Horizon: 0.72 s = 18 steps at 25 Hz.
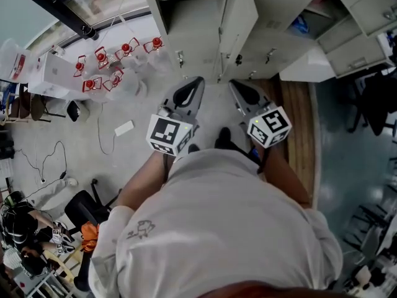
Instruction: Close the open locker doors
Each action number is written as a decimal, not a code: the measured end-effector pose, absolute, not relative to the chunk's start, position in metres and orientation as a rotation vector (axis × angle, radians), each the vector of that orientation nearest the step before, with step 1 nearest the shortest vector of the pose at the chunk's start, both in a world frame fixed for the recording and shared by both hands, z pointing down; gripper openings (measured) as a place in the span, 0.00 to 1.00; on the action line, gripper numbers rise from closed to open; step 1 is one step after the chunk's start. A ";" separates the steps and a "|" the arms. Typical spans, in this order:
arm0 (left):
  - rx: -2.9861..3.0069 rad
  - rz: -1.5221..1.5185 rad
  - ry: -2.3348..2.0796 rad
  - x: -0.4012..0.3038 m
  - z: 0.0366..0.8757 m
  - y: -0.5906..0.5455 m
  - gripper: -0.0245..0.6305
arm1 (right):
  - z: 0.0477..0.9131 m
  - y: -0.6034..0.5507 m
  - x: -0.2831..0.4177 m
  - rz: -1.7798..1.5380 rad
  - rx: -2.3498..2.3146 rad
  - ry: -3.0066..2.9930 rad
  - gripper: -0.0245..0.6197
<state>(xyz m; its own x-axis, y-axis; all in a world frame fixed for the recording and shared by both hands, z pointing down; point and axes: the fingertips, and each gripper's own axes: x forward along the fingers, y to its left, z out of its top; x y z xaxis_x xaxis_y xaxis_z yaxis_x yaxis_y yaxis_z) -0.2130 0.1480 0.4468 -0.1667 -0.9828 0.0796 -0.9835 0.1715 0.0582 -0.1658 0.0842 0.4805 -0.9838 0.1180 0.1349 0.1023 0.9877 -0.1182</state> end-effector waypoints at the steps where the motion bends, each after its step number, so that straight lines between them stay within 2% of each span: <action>1: 1.951 0.008 -2.334 -0.215 0.447 0.142 0.03 | 0.481 0.078 -0.167 0.166 -0.181 -2.987 0.03; 18: 1.702 0.039 -2.468 -0.230 0.469 0.067 0.03 | 0.534 -0.037 -0.186 0.374 -0.458 -2.781 0.05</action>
<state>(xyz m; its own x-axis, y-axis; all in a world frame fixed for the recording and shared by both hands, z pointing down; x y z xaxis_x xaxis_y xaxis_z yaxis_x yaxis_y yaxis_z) -0.2297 0.0673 0.4687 -0.3484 -0.9279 0.1324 -0.9317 0.3583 0.0596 -0.1861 -0.0366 0.5336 -0.9049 0.3471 0.2463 0.2697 0.9153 -0.2992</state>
